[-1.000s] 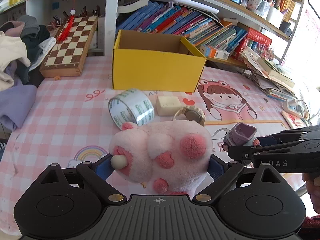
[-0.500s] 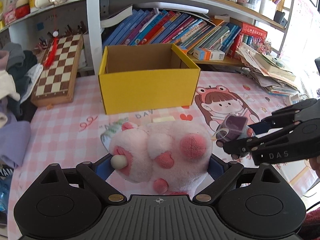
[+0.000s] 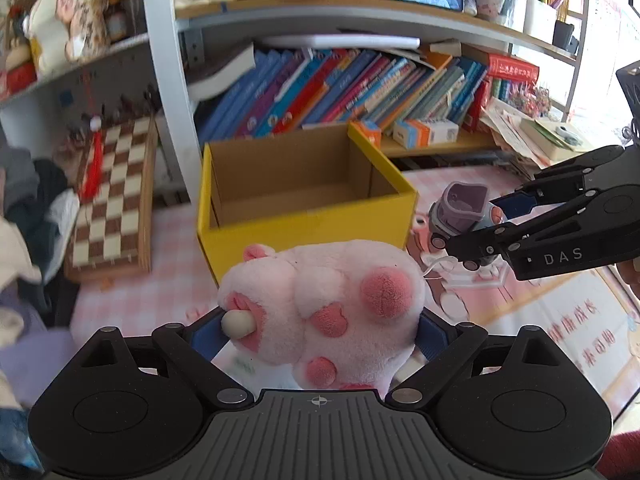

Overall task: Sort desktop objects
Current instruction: 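Carry the pig and car into the yellow box and open both tools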

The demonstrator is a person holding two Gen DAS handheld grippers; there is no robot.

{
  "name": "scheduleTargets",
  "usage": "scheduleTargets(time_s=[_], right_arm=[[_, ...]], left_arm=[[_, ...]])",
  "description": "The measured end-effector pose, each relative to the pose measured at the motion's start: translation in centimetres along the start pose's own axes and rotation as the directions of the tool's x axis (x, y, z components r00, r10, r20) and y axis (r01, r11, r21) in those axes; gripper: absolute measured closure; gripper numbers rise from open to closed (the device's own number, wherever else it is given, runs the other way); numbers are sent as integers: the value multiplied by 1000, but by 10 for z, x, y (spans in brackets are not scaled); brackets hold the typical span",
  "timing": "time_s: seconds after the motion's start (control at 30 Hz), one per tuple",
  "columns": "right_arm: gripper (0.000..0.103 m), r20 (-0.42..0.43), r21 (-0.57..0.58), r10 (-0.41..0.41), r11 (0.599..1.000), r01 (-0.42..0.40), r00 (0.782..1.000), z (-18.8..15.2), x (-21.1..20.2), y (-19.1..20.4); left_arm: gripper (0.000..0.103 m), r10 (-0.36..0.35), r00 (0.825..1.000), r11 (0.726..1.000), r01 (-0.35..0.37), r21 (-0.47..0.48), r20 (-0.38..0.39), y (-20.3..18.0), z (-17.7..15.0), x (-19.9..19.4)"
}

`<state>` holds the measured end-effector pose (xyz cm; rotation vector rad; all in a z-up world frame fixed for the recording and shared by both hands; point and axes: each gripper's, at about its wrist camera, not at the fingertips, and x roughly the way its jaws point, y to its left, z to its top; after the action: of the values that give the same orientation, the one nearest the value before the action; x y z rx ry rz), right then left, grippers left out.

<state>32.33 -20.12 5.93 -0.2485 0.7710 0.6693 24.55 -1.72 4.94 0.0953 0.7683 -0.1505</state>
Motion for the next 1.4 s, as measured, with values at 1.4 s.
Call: scheduleTargets(time_s=[1.4], right_arm=[[61,-218,-309,4,948,-72,976,108,203,-49]], left_arm=[[8,120,966,972,-66,228,-230,50,106,203]])
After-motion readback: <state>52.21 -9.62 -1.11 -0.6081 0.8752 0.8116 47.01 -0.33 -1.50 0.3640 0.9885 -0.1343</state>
